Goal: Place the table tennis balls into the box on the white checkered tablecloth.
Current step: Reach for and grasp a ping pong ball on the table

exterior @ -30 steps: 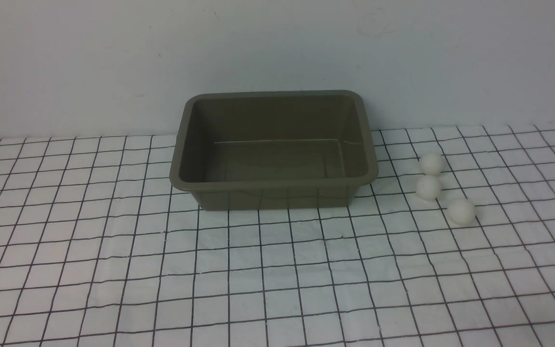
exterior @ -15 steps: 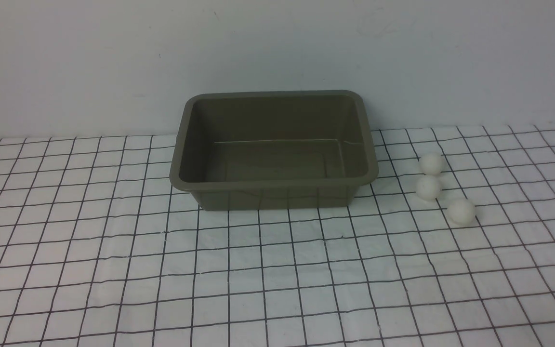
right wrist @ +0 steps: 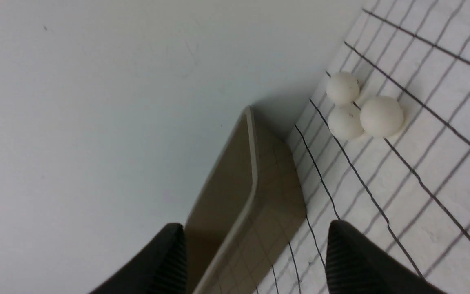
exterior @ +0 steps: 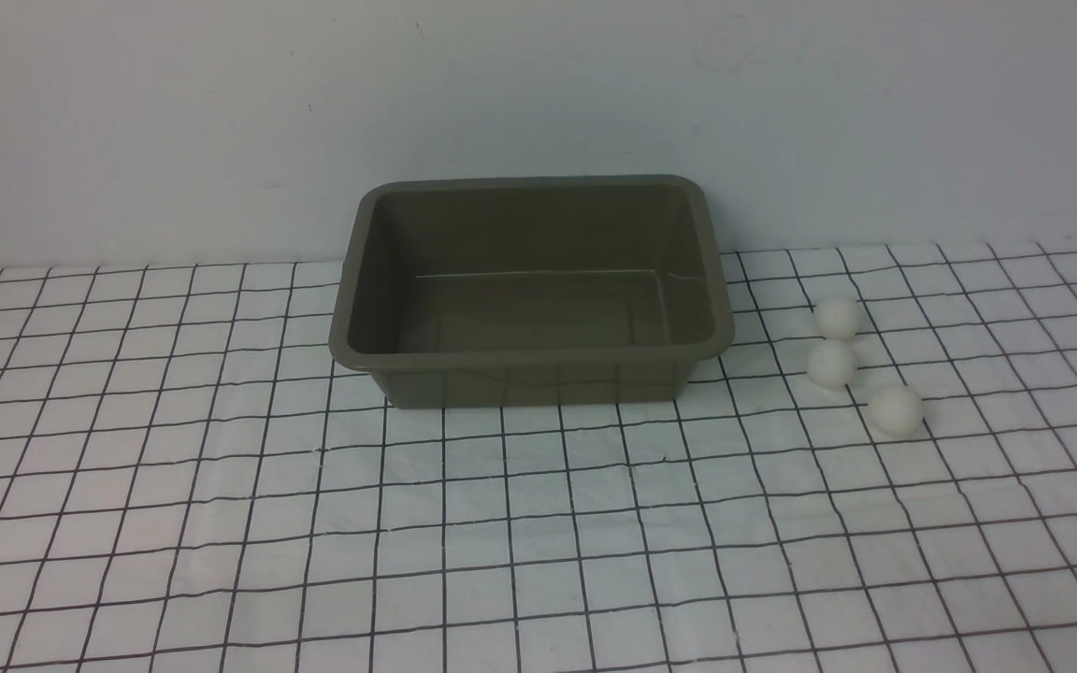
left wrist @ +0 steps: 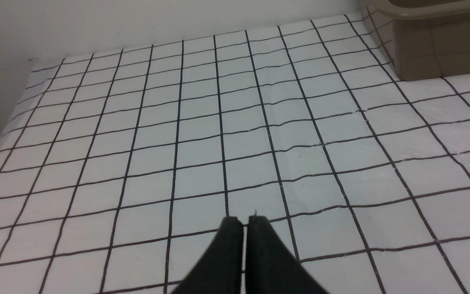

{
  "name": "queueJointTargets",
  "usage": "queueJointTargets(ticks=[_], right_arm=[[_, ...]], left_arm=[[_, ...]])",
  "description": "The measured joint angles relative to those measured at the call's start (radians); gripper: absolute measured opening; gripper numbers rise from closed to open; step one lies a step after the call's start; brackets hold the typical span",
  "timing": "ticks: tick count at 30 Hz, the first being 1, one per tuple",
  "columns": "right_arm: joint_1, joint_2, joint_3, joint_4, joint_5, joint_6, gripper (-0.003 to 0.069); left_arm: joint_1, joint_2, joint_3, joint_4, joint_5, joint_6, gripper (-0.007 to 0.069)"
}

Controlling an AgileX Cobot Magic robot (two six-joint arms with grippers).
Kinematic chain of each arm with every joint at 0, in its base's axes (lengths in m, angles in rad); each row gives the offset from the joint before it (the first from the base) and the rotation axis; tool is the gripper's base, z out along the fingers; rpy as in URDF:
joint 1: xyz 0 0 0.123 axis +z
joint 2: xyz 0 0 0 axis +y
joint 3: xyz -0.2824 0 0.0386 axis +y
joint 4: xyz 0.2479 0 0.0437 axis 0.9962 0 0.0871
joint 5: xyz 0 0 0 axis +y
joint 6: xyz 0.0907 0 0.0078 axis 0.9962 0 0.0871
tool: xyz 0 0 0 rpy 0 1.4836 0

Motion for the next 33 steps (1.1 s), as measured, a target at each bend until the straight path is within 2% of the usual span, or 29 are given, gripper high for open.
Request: queueJointTargets(ticks=[6,10,17,19,21,24,33], right_arm=[[0.000,0.000,-0.006,0.068,-0.193,-0.007,0.0420],[0.000,0.000,-0.094,-0.017,-0.183,-0.123,0.0420],[0.000,0.061,-0.399,-0.290,0.039,-0.451,0.0420],[0.000,0.097,-0.463,-0.321,0.099,-0.506,0.0420],[0.000,0.206,-0.593,-0.351,0.245,-0.607,0.0420],[0.000,0.356,-0.716,-0.355,0.409,-0.661,0.0420],[0.000,0.942,-1.080,-0.354,0.729,-0.671,0.0420]], left_arm=[[0.000,0.000,0.000,0.000,0.000,0.000,-0.0004],[0.000,0.000,0.000,0.000,0.000,0.000,-0.0004],[0.001,0.000,0.000,0.000,0.000,0.000,-0.0004],[0.001,0.000,0.000,0.000,0.000,0.000,-0.0004],[0.001,0.000,0.000,0.000,0.000,0.000,-0.0004],[0.001,0.000,0.000,0.000,0.000,0.000,-0.0004],[0.001,0.000,0.000,0.000,0.000,0.000,-0.0004]])
